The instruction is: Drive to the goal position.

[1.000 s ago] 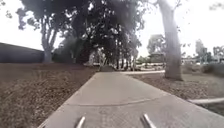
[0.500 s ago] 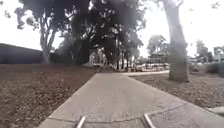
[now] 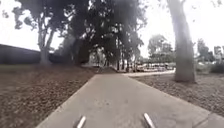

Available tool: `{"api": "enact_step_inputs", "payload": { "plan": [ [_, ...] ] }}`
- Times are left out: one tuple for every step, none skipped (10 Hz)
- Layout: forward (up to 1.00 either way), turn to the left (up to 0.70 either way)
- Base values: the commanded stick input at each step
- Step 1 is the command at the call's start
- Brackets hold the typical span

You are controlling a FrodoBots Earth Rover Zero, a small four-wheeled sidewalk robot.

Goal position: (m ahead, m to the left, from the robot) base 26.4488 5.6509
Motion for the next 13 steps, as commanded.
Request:
{"api": "enact_step_inputs", "payload": {
  "plan": [
    [1.0,0.0],
    [1.0,0.0],
    [1.0,0.0],
    [1.0,0.0],
    [1.0,0.0],
    [1.0,0.11],
    [1.0,0.32],
    [1.0,0.34],
    [1.0,0.18],
    [1.0,0.0],
    [1.0,0.0],
    [1.0,0.0],
    [1.0,0.0]
  ]
}}
